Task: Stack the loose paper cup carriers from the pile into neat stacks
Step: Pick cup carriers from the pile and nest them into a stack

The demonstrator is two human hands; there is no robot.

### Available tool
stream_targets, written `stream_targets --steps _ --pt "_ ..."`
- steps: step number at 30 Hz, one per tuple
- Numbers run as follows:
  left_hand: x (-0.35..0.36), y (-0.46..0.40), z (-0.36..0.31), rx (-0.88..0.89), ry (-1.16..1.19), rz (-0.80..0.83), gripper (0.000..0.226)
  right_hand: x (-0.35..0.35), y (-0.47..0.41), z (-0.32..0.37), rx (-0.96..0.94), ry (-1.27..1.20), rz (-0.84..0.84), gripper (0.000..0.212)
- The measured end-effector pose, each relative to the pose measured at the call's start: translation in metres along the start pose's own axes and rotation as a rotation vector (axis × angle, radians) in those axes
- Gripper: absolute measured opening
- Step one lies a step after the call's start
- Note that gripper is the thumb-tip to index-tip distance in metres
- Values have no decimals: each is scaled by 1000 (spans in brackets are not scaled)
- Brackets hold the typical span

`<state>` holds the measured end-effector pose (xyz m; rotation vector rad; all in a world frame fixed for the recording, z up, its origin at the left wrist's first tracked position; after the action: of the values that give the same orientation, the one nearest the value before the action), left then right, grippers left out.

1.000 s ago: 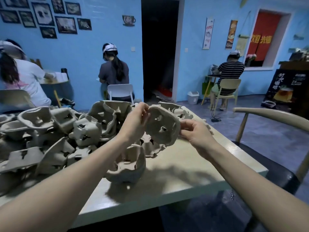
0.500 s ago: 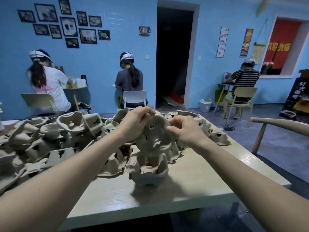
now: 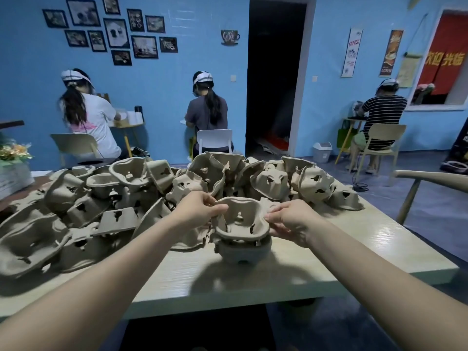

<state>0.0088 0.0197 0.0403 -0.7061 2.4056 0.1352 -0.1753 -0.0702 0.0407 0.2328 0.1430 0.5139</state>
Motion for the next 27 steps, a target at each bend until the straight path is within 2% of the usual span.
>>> stream_targets --steps 3,8,13,18,21,24,27 --pt "5 2 1 -14 -10 2 29 -2 1 -5 -14 50 -24 23" --pt "15 9 7 10 -163 7 35 -3 1 -14 -86 206 -83 24" --pt "19 16 8 37 -191 25 30 0 -5 -19 -217 494 -107 8" --pt "14 10 7 40 -323 52 39 -1 -11 -22 -299 558 -85 12" --pt "18 5 -1 104 -416 4 41 -8 -15 -22 -334 583 -85 10" --pt "31 -2 -21 198 -418 -31 41 -24 -26 -23 -371 619 -146 23" --pt "55 -13 -46 275 -405 -5 41 -47 -37 -25 -383 685 -224 28"
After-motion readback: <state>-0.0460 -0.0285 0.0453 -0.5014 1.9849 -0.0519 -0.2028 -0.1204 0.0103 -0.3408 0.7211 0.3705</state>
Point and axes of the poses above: each hand's wrist, its own y-axis away from the middle knuckle, its own x-axis out of the palm, z = x × y, the point moved 1 cm from there along -y, towards the middle knuckle, and after that the axes turned 1 degree about -x, right-handed, at the moved point
